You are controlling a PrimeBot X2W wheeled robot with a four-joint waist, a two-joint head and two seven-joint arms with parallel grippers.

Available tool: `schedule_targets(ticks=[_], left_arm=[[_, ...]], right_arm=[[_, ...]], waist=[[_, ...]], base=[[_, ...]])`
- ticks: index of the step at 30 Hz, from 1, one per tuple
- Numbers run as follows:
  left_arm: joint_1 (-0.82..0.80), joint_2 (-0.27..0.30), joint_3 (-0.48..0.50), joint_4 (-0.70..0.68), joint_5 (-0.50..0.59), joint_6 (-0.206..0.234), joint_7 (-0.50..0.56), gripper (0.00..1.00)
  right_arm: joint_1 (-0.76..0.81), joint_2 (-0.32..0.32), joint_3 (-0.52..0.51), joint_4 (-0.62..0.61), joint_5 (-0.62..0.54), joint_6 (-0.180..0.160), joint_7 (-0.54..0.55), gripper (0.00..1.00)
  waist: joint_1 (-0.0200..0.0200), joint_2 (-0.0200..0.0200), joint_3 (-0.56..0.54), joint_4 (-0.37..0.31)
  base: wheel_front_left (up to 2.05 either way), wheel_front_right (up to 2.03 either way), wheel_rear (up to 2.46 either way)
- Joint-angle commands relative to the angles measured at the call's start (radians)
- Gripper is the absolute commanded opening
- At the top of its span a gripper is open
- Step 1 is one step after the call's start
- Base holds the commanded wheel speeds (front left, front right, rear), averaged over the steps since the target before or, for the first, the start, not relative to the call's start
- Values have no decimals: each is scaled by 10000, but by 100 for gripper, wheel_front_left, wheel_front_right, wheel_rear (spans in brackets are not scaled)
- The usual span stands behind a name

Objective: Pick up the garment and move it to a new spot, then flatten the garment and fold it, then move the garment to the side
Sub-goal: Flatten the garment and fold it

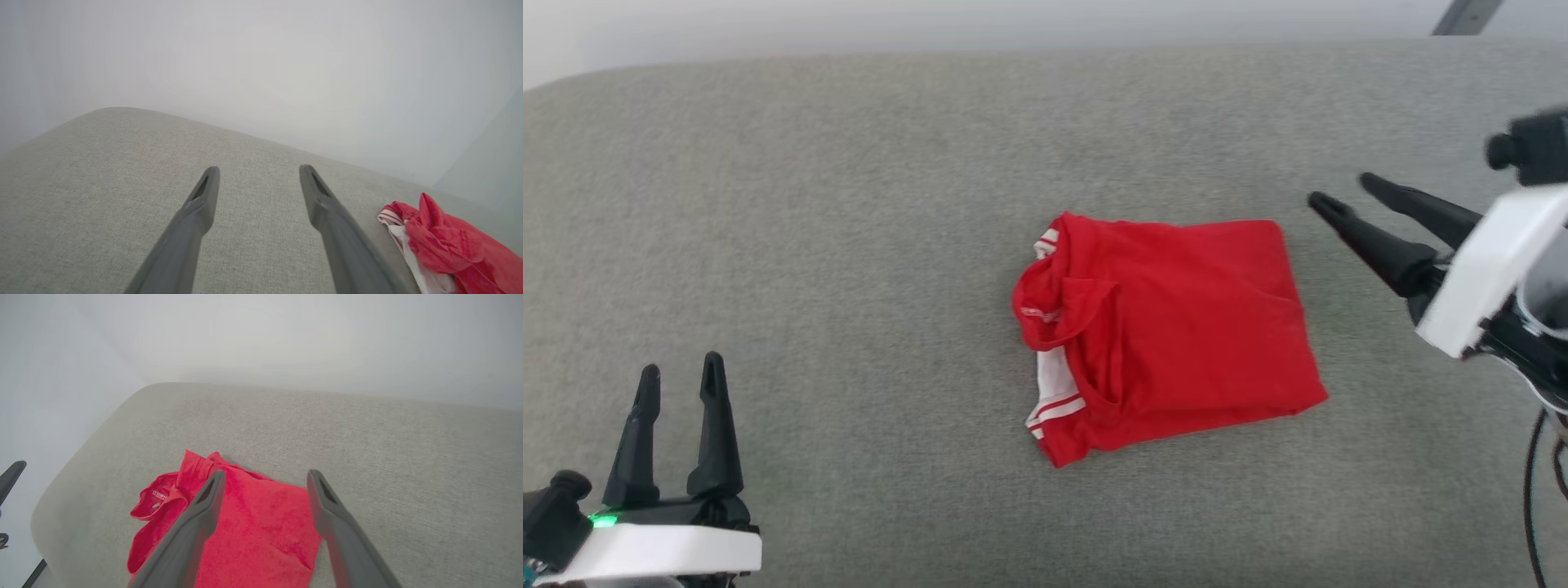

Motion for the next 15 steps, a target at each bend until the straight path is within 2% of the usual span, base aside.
schedule_targets(ticks=[1,8,15], left_arm=[[187,68,69,-12,175,-36,-49,100],[461,158,210,-100,302,-38,-49,100],[840,161,370,-159,555,-36,-49,100]], right_arm=[[322,-70,-186,-75,-149,0,-356,100],[1636,-72,-807,-54,-969,0,-2408,100],[2720,-114,-961,371,-1962,-1,-4888,100]], waist=[[0,-1,-181,-255],[0,-1,-537,-766],[0,-1,-983,-1097]], base=[[0,0,0],[0,0,0],[0,0,0]])
